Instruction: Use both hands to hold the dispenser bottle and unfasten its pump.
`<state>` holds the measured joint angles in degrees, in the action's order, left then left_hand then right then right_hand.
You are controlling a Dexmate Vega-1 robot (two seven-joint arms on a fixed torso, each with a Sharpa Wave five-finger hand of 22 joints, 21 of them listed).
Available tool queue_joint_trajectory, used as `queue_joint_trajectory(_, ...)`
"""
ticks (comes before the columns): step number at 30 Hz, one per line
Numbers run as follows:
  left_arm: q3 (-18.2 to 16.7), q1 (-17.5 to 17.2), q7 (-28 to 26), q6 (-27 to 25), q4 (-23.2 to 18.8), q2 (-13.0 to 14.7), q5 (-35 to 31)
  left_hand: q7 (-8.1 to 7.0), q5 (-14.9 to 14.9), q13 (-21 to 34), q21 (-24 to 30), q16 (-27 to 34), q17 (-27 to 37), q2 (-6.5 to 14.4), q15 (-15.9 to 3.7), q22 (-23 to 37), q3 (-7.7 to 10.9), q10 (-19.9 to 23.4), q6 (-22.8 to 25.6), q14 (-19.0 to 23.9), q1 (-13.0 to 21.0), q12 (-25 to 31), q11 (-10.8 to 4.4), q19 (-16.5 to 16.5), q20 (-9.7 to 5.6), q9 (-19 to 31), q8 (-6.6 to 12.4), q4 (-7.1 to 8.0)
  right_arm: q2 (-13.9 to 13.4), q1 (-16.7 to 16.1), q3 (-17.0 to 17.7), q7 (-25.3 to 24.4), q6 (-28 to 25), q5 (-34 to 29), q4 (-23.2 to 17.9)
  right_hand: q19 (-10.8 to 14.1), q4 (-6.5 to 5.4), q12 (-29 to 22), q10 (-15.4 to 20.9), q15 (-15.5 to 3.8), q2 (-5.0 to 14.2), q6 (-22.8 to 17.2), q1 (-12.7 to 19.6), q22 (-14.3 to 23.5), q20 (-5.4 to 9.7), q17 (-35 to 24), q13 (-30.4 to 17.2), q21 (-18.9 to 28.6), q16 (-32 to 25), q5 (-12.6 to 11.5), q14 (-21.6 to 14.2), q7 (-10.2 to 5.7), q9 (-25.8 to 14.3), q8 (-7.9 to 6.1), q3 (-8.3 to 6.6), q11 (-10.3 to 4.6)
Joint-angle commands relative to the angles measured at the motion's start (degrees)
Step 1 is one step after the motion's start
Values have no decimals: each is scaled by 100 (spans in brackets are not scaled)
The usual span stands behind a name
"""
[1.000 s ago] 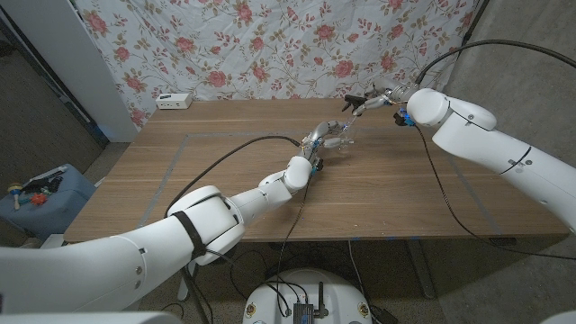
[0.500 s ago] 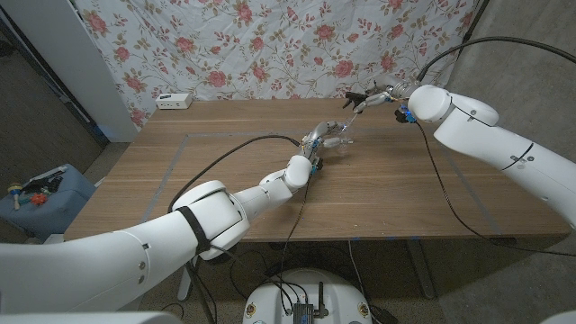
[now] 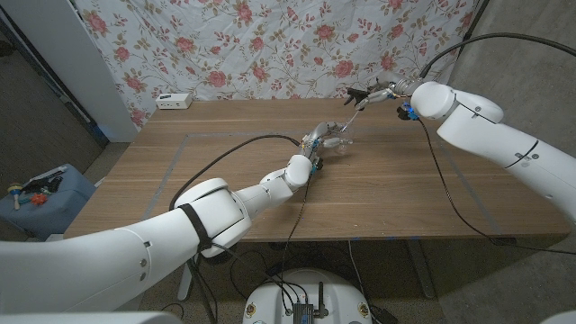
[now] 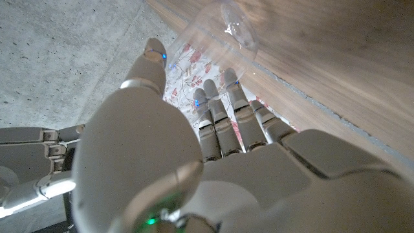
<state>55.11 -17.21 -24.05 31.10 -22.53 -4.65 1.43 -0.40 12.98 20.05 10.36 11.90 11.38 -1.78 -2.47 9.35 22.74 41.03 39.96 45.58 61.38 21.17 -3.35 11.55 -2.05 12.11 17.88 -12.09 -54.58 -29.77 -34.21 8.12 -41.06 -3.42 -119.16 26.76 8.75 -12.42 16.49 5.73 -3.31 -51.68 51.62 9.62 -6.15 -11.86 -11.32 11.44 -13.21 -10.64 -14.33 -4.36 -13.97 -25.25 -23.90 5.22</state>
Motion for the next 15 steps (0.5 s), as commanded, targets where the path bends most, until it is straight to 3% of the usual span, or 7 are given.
queue_joint_trajectory(1,50,-20,-51,51,-8,17,30,-272,29,1157,5,34,23,789,-692,3,348,842,1102,320,-696,12,-620,48,-343,27,42,297,-98,21,31,28,-87,67,-127,47,3,7,75,-5,41,-38,39,9,-12,-7,-15,-14,-20,2,-57,4,-3,-38,-39,12)
queue_joint_trajectory(15,30,-111,-116,157,-124,76,-66,-268,28,1160,5,31,21,792,-688,3,349,852,1109,322,-699,7,-627,47,-349,28,40,300,-269,-91,167,-48,-248,174,-376,73,5,17,98,-11,44,-62,42,9,1,-4,-15,-15,-23,9,-98,29,9,-46,-37,10)
